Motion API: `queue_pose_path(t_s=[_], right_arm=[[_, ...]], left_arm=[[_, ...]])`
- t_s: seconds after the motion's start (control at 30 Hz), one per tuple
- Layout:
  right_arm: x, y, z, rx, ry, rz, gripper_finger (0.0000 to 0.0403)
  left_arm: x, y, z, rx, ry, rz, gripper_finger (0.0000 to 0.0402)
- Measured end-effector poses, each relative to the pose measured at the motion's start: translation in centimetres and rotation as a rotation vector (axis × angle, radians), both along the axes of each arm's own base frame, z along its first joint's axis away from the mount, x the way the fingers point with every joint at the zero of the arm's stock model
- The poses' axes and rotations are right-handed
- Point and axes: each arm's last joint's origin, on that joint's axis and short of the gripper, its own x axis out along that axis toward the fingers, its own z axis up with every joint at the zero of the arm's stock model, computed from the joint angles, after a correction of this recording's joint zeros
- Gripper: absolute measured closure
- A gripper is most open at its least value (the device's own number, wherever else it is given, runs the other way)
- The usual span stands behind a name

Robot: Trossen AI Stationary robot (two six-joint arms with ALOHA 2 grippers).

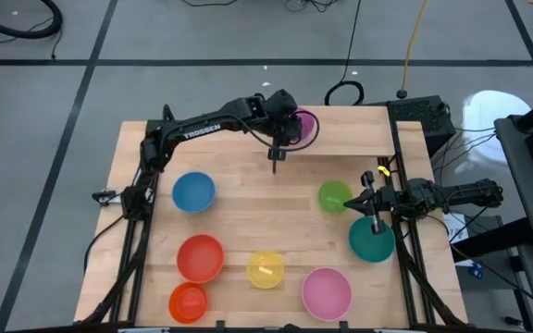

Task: Place and stack bowls onto a shelf
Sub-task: Put the small violet bowl on the shelf, then put the large green bowl on the shelf

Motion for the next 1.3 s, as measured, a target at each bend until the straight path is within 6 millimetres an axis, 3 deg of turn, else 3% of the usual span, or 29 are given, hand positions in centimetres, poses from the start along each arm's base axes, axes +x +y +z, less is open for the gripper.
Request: queue_pose_path(t_s=[0.3, 0.5, 0.6, 0.7, 0.8, 0.9, 1.1, 1.2, 1.3], right_arm=[[0.0, 0.0, 0.0, 0.004, 0.000, 0.001, 0.0401], [0.0, 0.0, 0.1, 0.012, -0.007, 0.001, 0.0401], [0.0, 0.0, 0.1, 0.159, 0.007, 0.016, 0.0401], [0.0, 0.0, 0.1, 0.342, 0.026, 0.031, 0.0401], [0.0, -0.1, 0.1, 0.351, 0.027, -0.010, 0.0401], [0.2, -0.2, -0.1, 0.397, 0.048, -0.048, 0.0401], [0.9, 0.1, -0.2, 0.483, 0.083, -0.046, 0.0401], [1.5, 0.5, -1.1, 0.486, 0.201, -0.053, 0.0401], [2.1, 1.0, 0.8, 0.483, 0.210, -0.047, 0.0401]], left_arm=[[-0.4, -0.2, 0.7, -0.006, -0.010, 0.076, 0.0244], [-1.8, -1.4, 3.8, -0.040, -0.087, 0.132, 0.0230], [-2.5, -2.7, 4.7, -0.082, -0.082, 0.140, 0.0229], [-3.3, -4.8, 5.6, -0.210, -0.067, 0.094, 0.0229], [-3.9, -7.8, 6.3, -0.272, -0.028, 0.052, 0.0229], [-3.7, -10.9, 5.8, -0.252, -0.001, 0.047, 0.0229], [-3.7, -16.7, 2.9, -0.177, -0.026, 0.029, 0.0229], [-4.6, -18.9, 1.1, -0.149, -0.072, 0.032, 0.0229], [-5.9, -20.5, 0.5, -0.200, -0.201, 0.001, 0.0229]])
